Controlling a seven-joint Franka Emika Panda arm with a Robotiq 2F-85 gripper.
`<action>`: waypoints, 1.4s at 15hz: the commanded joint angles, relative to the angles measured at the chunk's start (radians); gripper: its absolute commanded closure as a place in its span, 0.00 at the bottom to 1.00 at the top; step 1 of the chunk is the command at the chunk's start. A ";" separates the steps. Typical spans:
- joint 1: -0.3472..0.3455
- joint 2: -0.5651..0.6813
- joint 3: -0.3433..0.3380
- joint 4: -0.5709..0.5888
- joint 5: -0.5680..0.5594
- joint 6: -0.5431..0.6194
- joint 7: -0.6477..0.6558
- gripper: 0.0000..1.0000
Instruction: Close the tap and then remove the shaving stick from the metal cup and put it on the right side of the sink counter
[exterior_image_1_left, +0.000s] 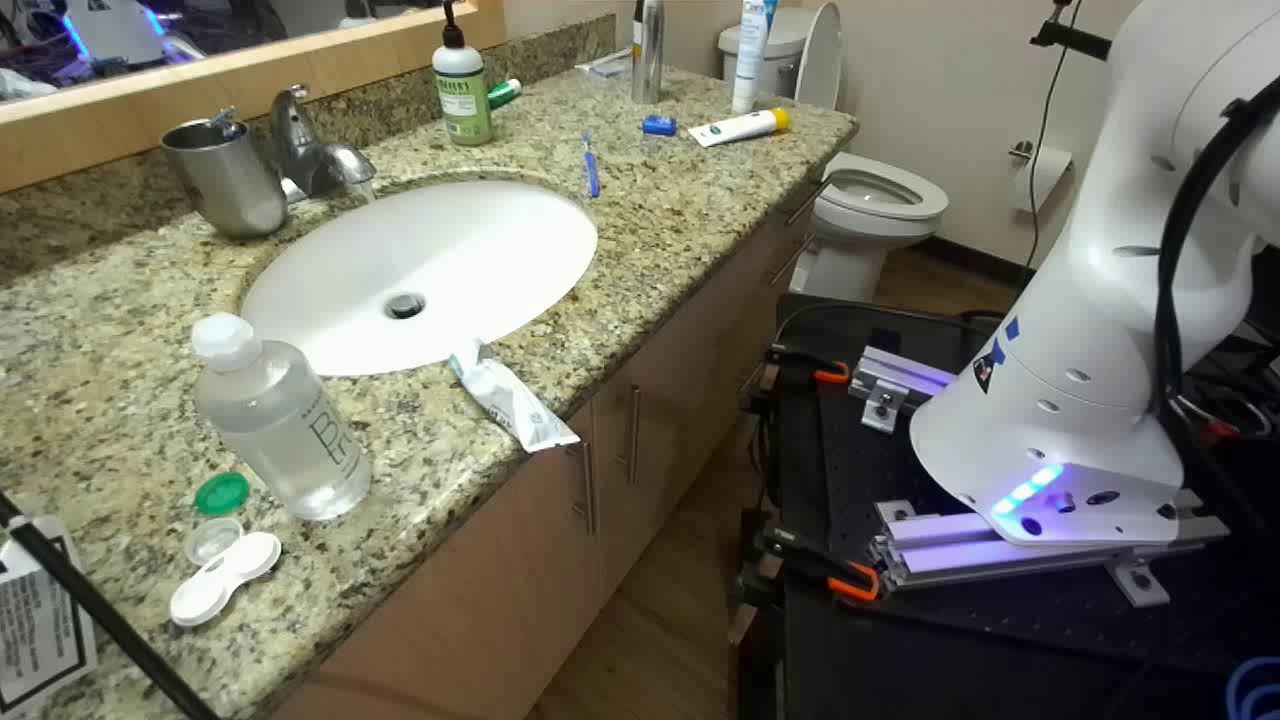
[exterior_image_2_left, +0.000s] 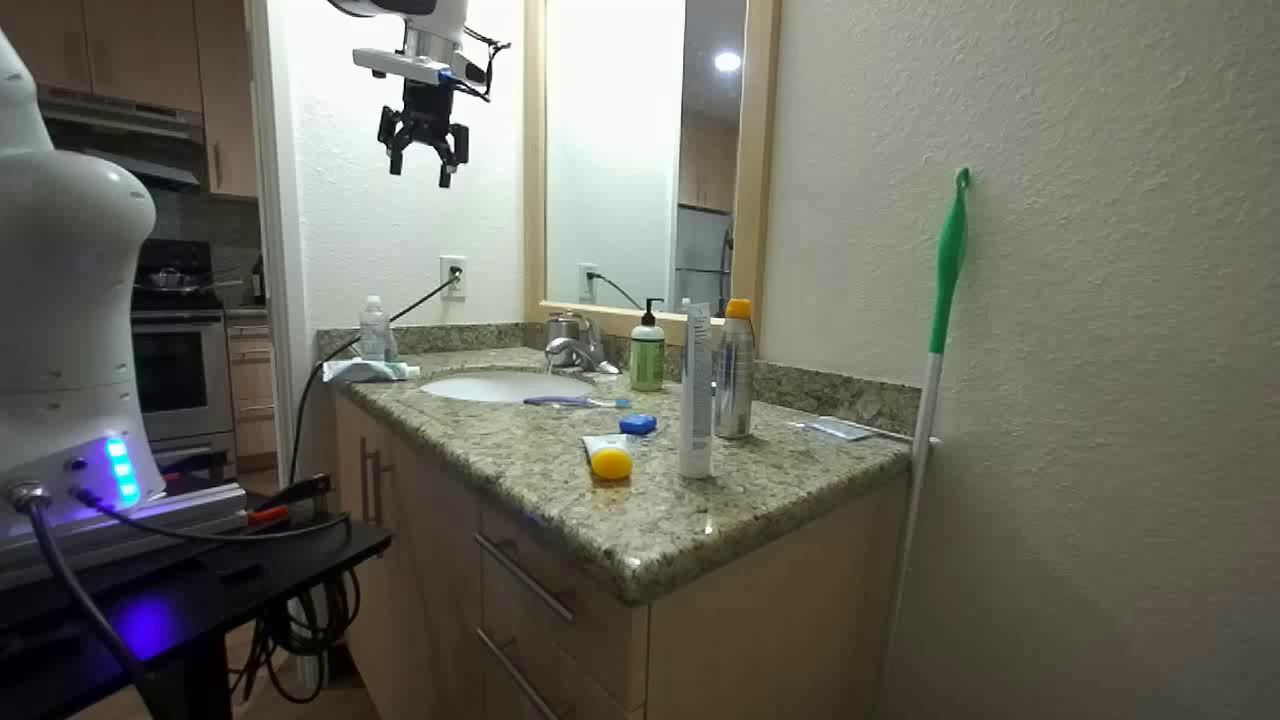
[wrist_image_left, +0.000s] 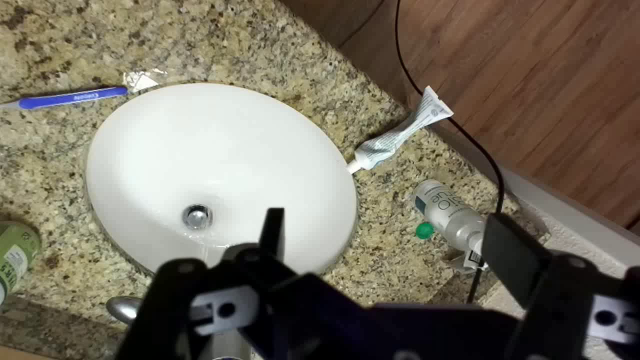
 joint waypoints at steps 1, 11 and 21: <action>-0.032 0.006 0.025 0.003 0.012 -0.004 -0.011 0.00; -0.074 0.452 0.081 0.239 0.019 0.267 0.187 0.00; -0.149 0.522 0.099 0.175 0.260 0.605 0.181 0.00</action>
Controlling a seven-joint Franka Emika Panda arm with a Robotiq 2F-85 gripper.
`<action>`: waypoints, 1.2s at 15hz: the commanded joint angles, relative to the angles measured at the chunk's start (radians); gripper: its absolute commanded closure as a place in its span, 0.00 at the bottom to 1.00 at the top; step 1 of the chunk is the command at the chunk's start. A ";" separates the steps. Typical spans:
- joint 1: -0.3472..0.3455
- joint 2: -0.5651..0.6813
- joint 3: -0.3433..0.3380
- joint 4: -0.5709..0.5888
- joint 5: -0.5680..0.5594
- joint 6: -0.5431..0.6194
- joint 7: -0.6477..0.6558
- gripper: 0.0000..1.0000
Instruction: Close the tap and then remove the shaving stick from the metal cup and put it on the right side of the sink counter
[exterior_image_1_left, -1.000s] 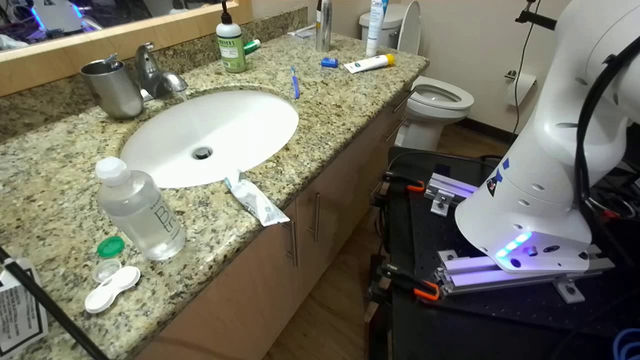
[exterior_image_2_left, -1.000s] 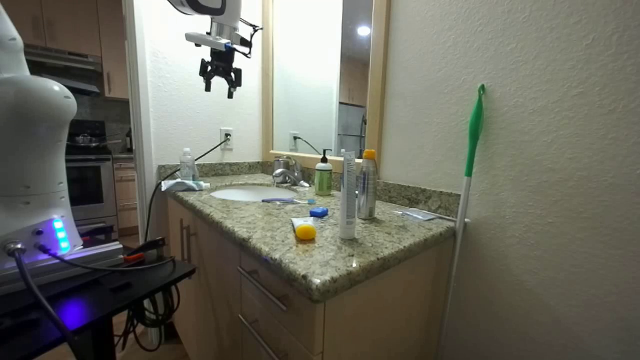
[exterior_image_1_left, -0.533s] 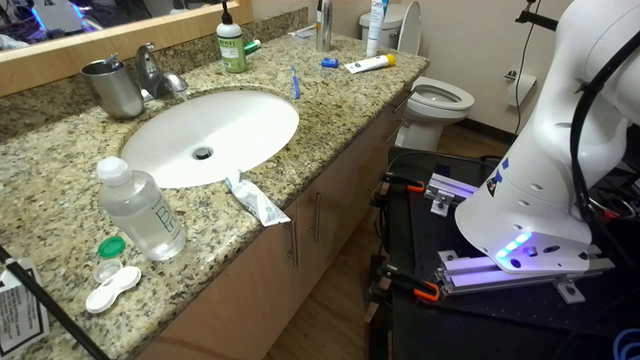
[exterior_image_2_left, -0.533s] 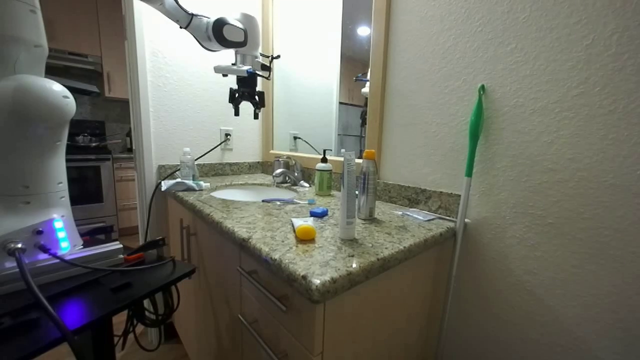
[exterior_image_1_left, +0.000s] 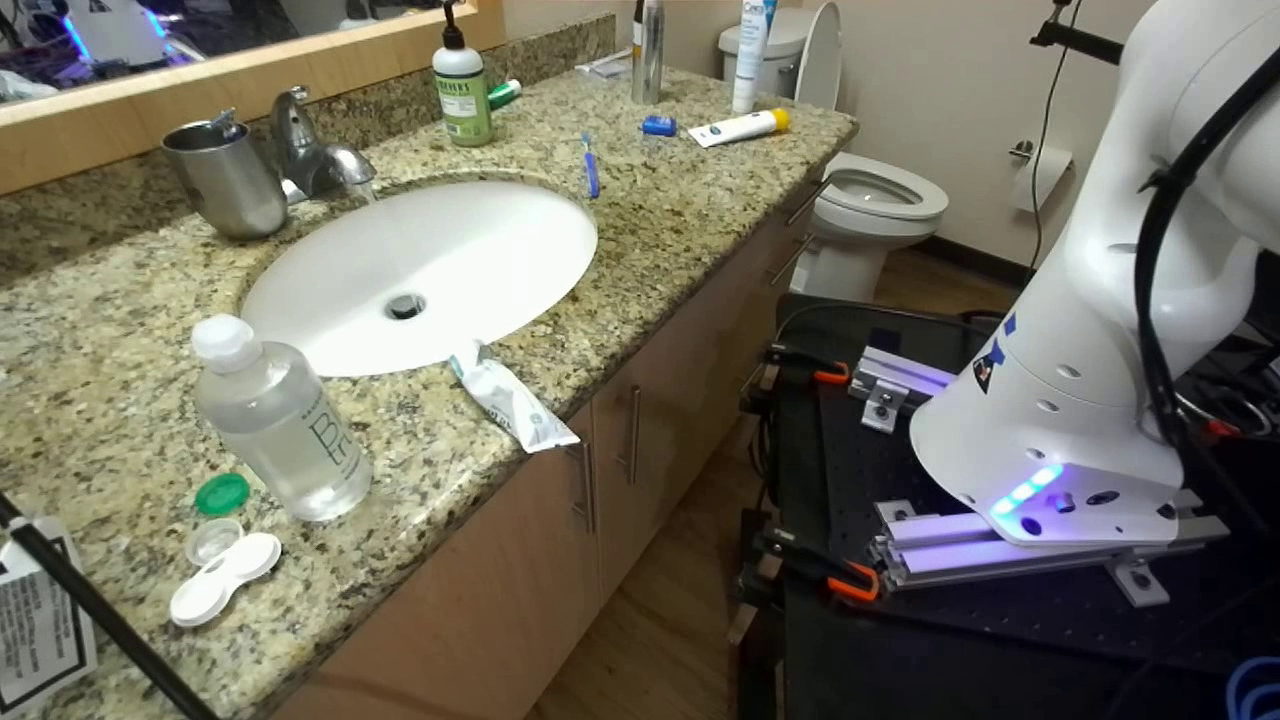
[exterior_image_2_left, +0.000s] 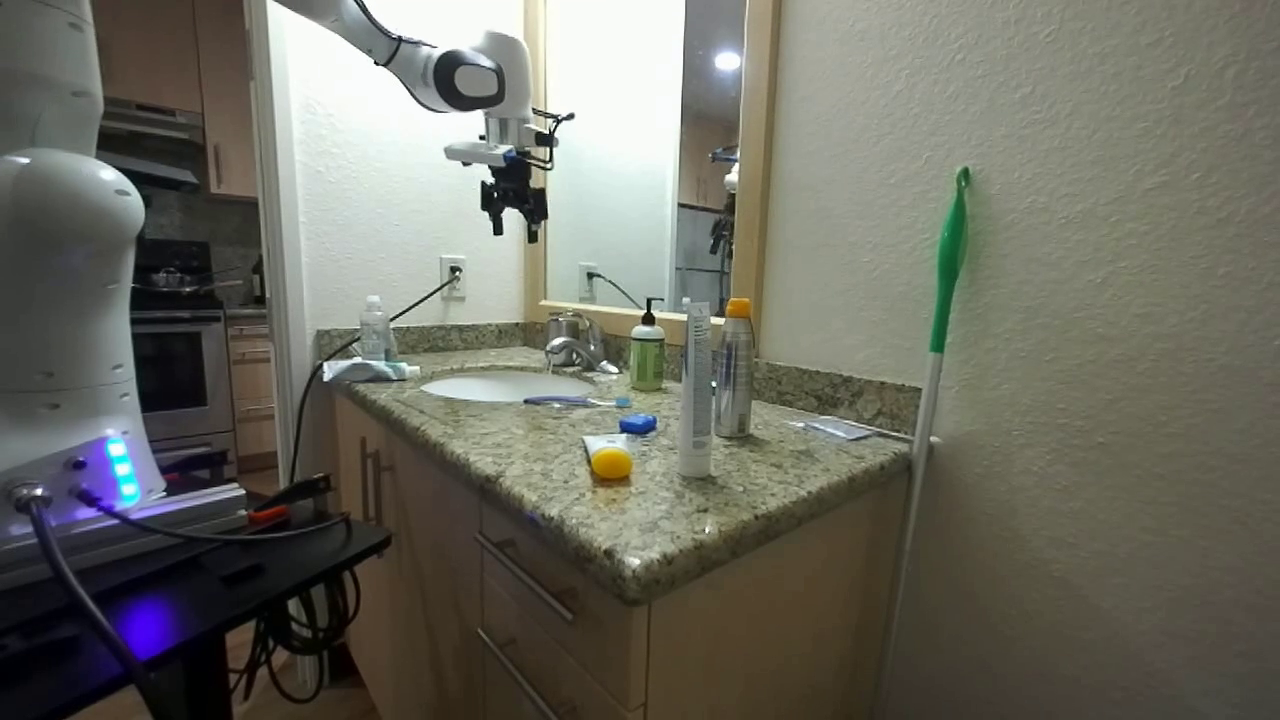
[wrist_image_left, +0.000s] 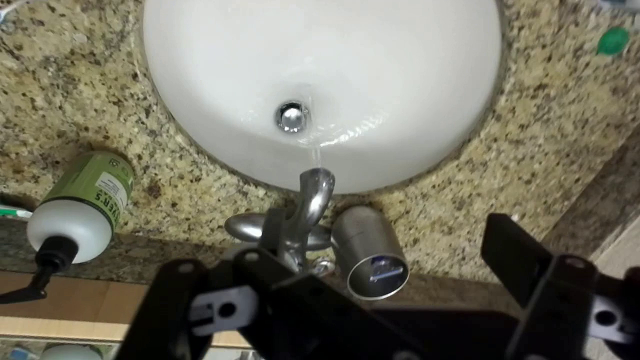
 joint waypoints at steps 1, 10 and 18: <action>-0.050 0.107 0.037 0.006 0.158 0.224 0.004 0.00; -0.074 0.223 0.110 0.024 0.100 0.373 0.115 0.00; -0.151 0.384 0.172 0.128 0.128 0.540 0.131 0.00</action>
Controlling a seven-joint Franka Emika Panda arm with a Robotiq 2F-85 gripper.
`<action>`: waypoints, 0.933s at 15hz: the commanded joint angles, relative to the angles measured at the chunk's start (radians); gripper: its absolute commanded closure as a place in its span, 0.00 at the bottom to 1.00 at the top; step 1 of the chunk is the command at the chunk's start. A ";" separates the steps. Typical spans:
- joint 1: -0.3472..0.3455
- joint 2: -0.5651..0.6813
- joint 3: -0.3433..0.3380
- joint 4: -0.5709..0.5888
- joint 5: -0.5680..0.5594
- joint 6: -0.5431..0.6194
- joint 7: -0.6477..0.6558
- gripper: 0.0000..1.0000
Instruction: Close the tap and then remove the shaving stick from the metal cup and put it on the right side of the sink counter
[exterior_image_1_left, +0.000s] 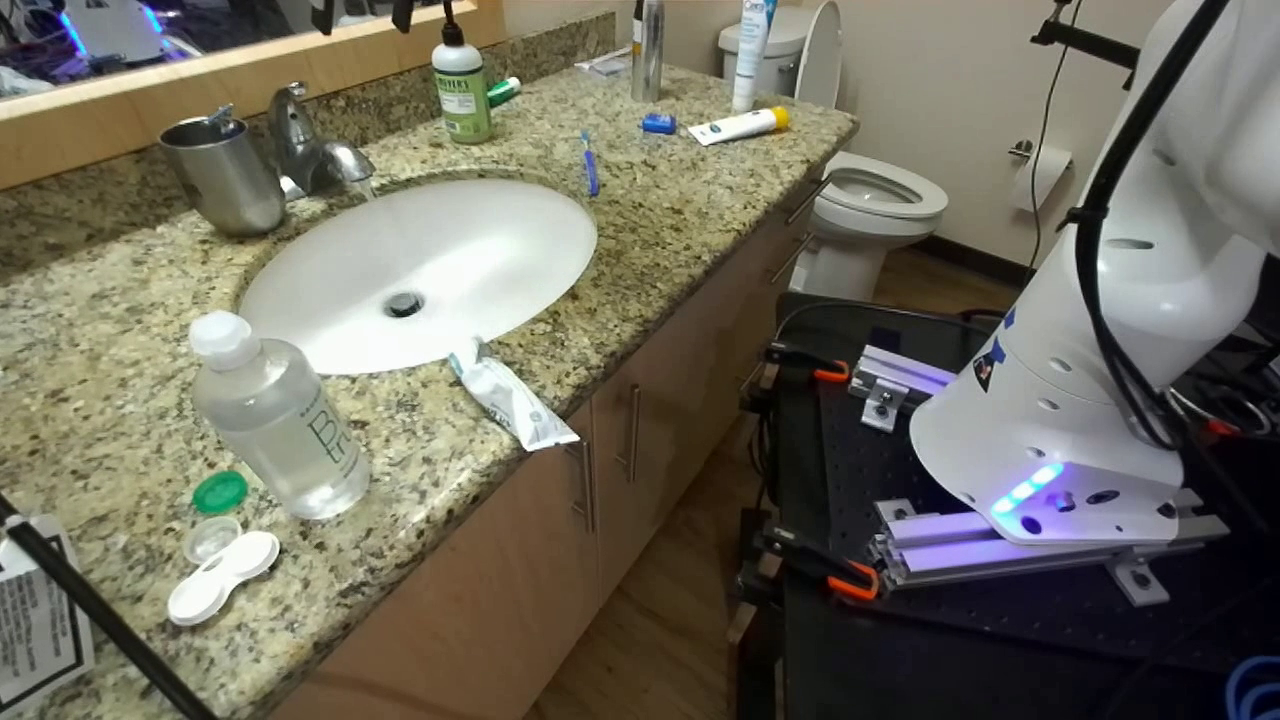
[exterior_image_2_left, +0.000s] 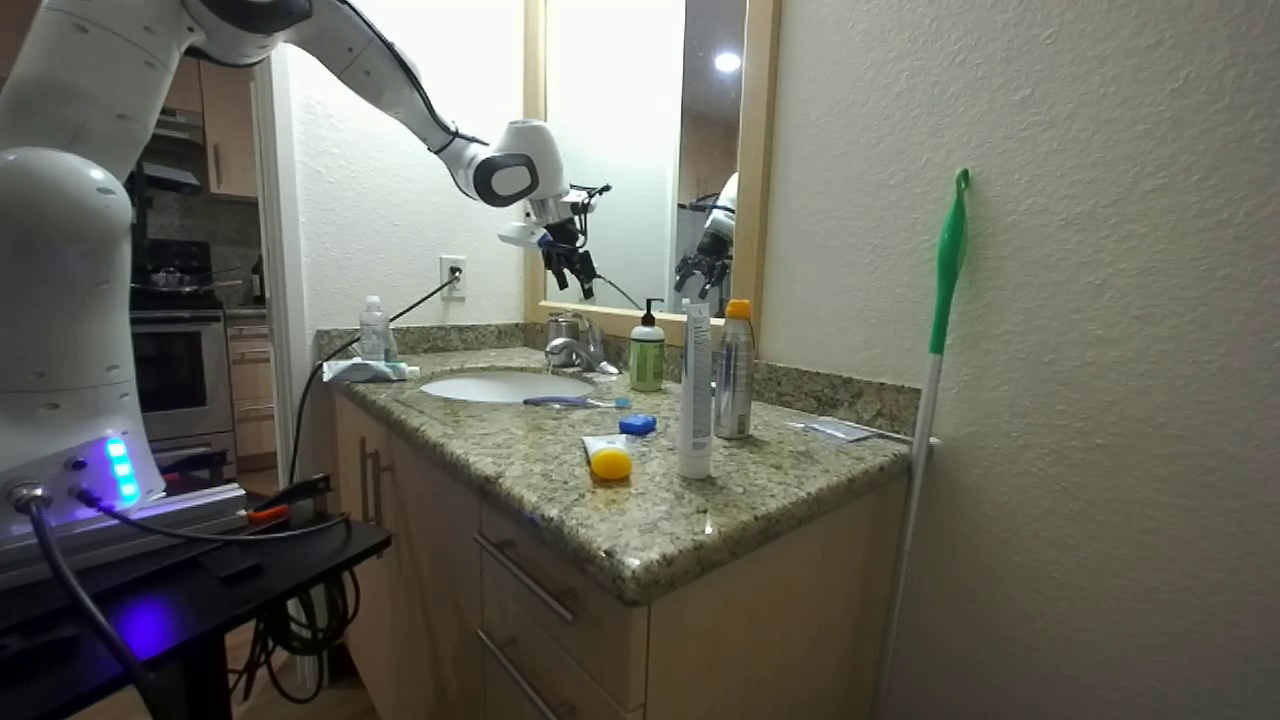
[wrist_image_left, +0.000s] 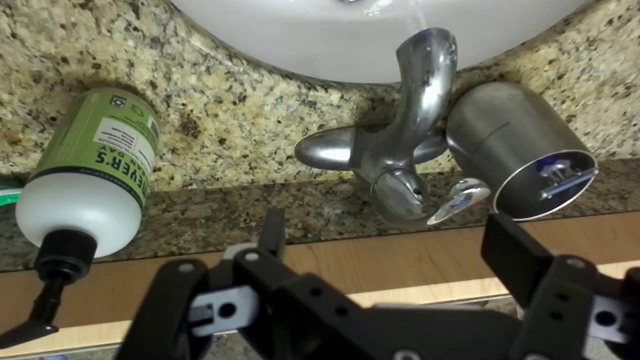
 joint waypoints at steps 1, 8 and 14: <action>-0.036 0.014 0.046 0.010 -0.020 0.015 0.016 0.00; -0.049 0.078 0.093 0.035 -0.055 0.142 0.013 0.00; -0.039 0.086 0.116 0.024 -0.086 0.159 0.045 0.00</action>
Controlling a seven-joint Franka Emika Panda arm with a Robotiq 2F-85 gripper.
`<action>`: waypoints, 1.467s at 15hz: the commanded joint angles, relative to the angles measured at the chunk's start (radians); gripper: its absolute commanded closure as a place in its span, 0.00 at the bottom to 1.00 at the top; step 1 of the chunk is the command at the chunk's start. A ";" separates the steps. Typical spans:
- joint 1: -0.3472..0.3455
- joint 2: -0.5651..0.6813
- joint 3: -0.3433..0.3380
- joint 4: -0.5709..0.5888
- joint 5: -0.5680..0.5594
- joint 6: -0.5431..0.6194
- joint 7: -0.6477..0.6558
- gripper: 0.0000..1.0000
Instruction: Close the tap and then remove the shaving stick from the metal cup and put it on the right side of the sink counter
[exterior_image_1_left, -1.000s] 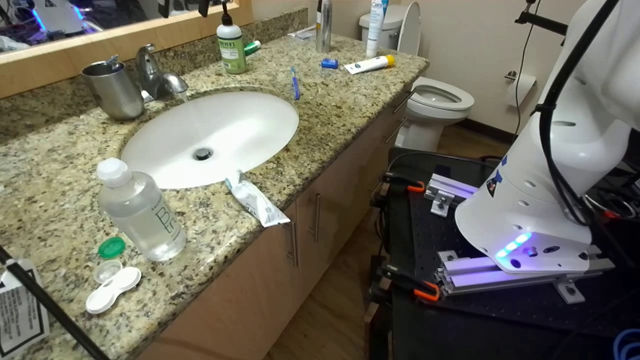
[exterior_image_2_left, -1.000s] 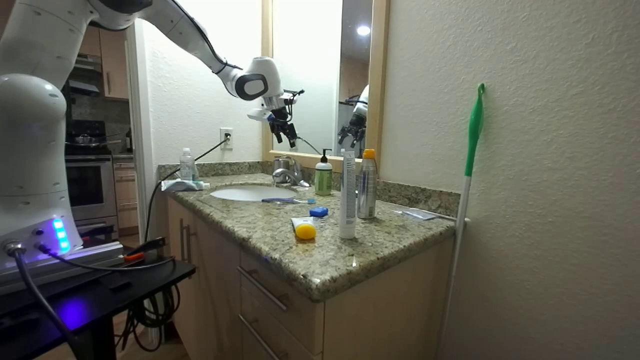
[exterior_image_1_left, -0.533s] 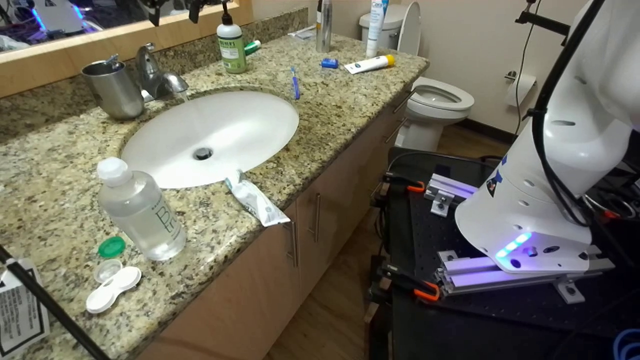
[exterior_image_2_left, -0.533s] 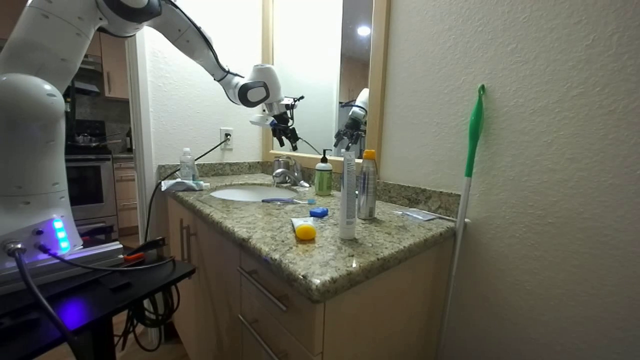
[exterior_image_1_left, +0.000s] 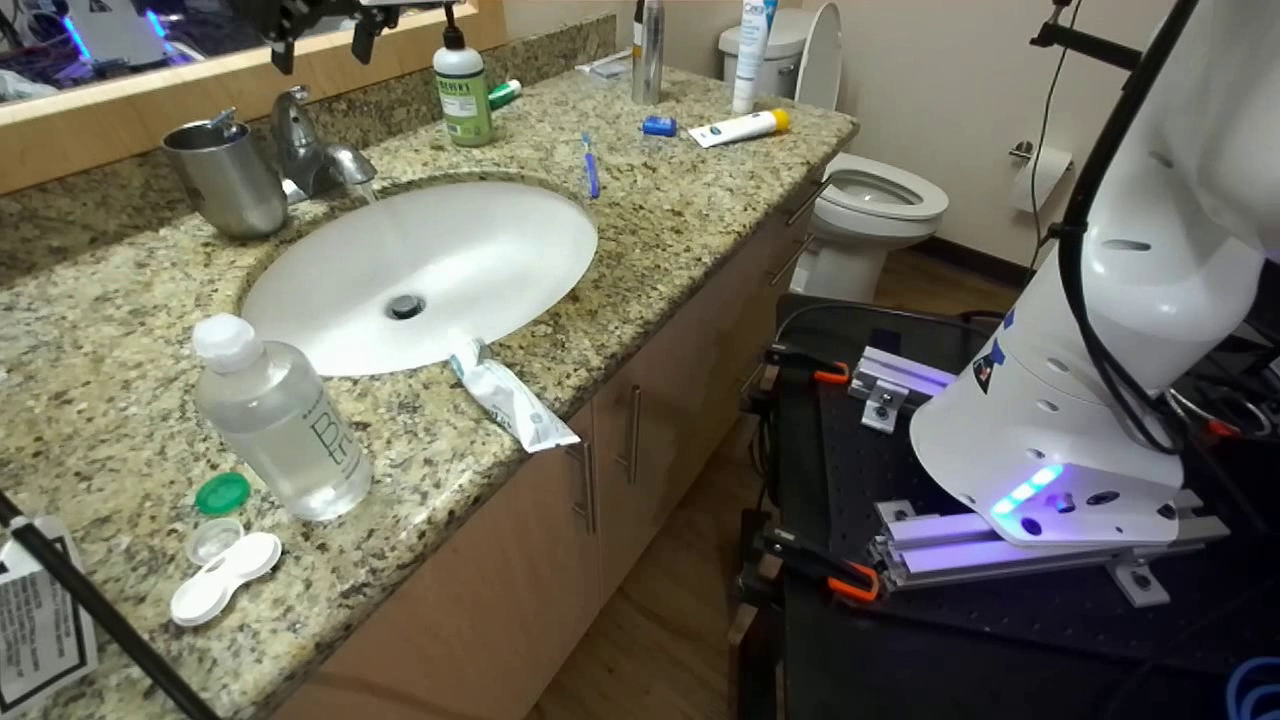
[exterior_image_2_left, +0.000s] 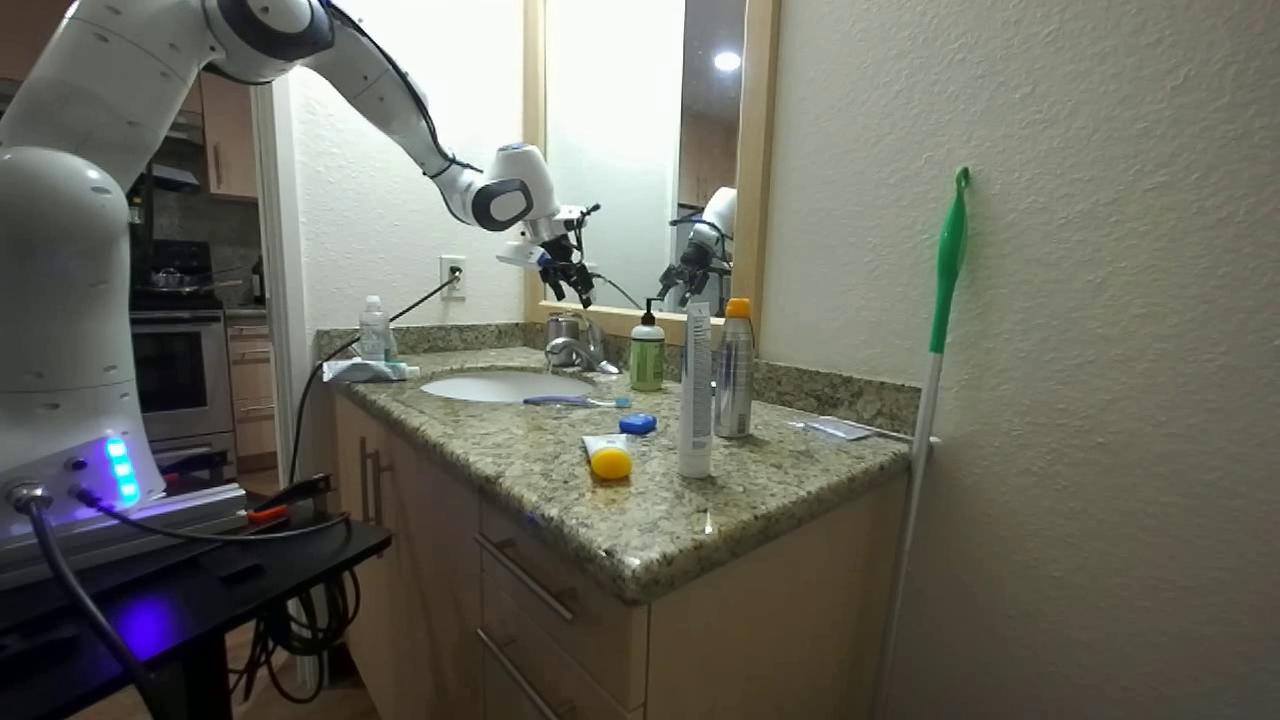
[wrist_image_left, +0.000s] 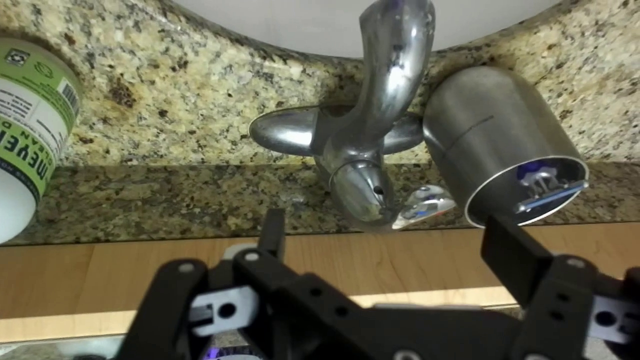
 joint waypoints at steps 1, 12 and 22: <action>-0.016 -0.002 0.016 -0.001 -0.020 0.001 0.016 0.00; -0.026 0.049 0.020 0.034 -0.047 0.064 0.032 0.00; -0.031 0.080 0.012 0.055 -0.044 0.015 0.080 0.00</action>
